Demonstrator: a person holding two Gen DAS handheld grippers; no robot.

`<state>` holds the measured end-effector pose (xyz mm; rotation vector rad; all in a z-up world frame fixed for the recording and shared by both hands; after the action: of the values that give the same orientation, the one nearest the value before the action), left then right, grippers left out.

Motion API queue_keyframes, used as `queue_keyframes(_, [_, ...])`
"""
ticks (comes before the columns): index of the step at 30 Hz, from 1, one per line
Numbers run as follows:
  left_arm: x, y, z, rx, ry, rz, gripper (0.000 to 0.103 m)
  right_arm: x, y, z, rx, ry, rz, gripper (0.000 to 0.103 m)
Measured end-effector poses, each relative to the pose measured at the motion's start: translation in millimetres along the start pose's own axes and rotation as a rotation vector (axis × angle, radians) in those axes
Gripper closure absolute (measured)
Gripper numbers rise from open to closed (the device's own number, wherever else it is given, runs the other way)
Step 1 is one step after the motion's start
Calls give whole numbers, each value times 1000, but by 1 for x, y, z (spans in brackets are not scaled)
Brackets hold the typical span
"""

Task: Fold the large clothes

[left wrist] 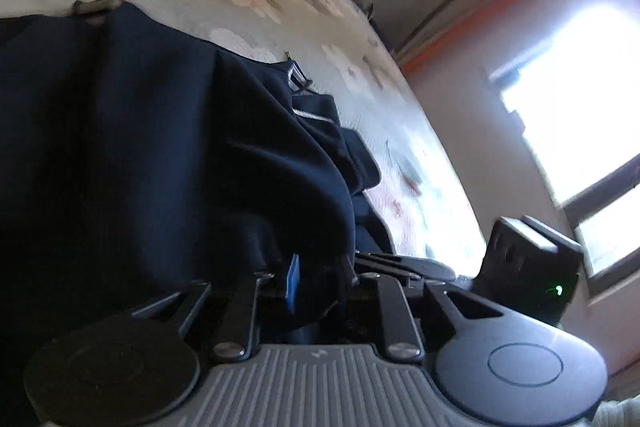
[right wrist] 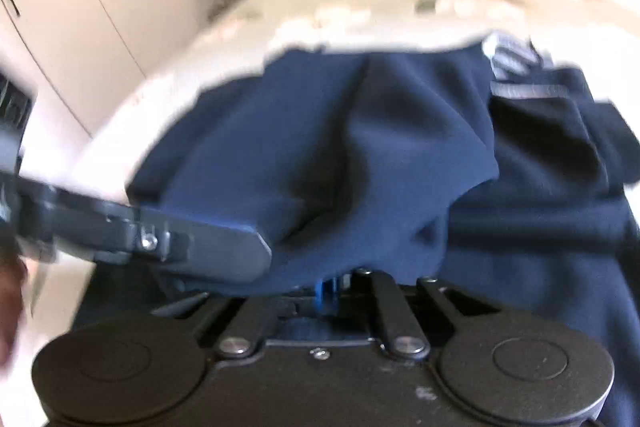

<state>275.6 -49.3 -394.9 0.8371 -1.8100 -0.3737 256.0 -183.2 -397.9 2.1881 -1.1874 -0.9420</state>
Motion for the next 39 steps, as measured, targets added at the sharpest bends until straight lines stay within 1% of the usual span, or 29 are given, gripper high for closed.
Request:
queue_keyframes(1, [-9, -4, 0, -29, 58, 16, 82, -1, 3, 10, -17, 17, 5, 95])
queue_keyframes(2, [-20, -10, 4, -61, 98, 6, 82, 5, 7, 22, -62, 22, 20, 95])
queue_keyframes(4, [-34, -25, 16, -130, 76, -55, 84, 23, 15, 48, -146, -12, 63, 95])
queue_keyframes(5, [-39, -31, 21, -153, 63, -81, 87, 33, 27, 53, -163, -37, 76, 96])
queue_keyframes(6, [-39, -32, 27, -163, 53, -76, 87, 39, 36, 51, -161, -46, 94, 95])
queue_keyframes(8, [-29, -22, 33, -153, 7, -84, 85, 47, 57, 29, -121, -23, 138, 92])
queue_keyframes(10, [-12, -15, 29, -146, -61, -78, 78, 43, 65, -2, -57, -1, 118, 91])
queue_keyframes(11, [-2, -11, 25, -141, -96, -62, 74, 36, 61, -20, -27, 20, 103, 91])
queue_keyframes(13, [13, -4, 11, -92, -153, -62, 73, 19, 37, -50, -1, 65, 86, 87])
queue_keyframes(15, [14, 5, -8, -6, -151, -89, 72, 10, 10, -57, -24, 100, 101, 87])
queue_keyframes(16, [3, 0, -15, -10, -120, -135, 72, 15, -3, -52, -58, 90, 125, 87])
queue_keyframes(17, [-12, -3, -17, 8, -88, -185, 72, 23, -15, -40, -132, 77, 163, 87])
queue_keyframes(18, [-33, -9, -14, 13, -64, -238, 78, 30, -20, -24, -190, 64, 192, 89])
queue_keyframes(19, [-48, -21, -11, -10, -25, -262, 86, 41, -18, -11, -182, 45, 187, 90])
queue_keyframes(20, [-62, -26, -7, -18, 45, -241, 93, 45, -10, -5, -151, 28, 151, 90])
queue_keyframes(22, [-88, -15, 8, 44, 201, -108, 95, 53, 0, -1, -155, -26, 126, 90])
queue_keyframes(23, [-99, -10, 14, 60, 278, -80, 98, 54, -2, -1, -156, -42, 121, 90])
queue_keyframes(24, [-106, -7, 17, 83, 329, -57, 98, 55, -2, -3, -159, -45, 119, 90])
queue_keyframes(26, [-106, -5, 16, 104, 359, -43, 98, 55, -1, -7, -174, -49, 125, 91])
queue_keyframes(28, [-86, 4, 9, 101, 320, -37, 91, 55, 10, -17, -170, -97, 126, 88])
queue_keyframes(29, [-77, 3, 2, 105, 284, -27, 84, 47, 21, -21, -146, -101, 113, 85])
queue_keyframes(30, [-67, 6, -5, 113, 243, -16, 79, 42, 25, -31, -122, -88, 96, 80])
queue_keyframes(32, [-46, 1, -20, 124, 171, -40, 76, 22, 23, -41, -114, -33, 67, 78])
queue_keyframes(34, [-37, -12, -29, 91, 119, -117, 75, 11, 6, -35, -173, -4, 46, 74])
queue_keyframes(35, [-41, -21, -27, 45, 108, -166, 76, 10, -5, -23, -222, 2, 64, 74])
queue_keyframes(36, [-45, -27, -19, -8, 105, -197, 82, 14, -14, -10, -275, -11, 84, 74])
queue_keyframes(37, [-48, -36, -13, -59, 92, -224, 86, 19, -17, 0, -293, -42, 88, 74])
queue_keyframes(38, [-47, -37, -16, -73, 72, -236, 90, 22, -13, 4, -275, -77, 73, 74])
queue_keyframes(39, [-46, -34, -13, -77, 68, -235, 89, 27, -9, 5, -277, -104, 69, 76])
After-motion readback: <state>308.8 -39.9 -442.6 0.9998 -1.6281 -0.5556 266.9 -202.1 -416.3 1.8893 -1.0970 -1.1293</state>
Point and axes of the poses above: each gripper's, at about its wrist camera, not at the fingertips, and y roughly against the way its jaws point, x to its right, z to its underside, the point moved 6 cm from there along -y, roughly the way its jaws point, and after that the axes turned 3 degrees about -z, right-handed, at the moved point
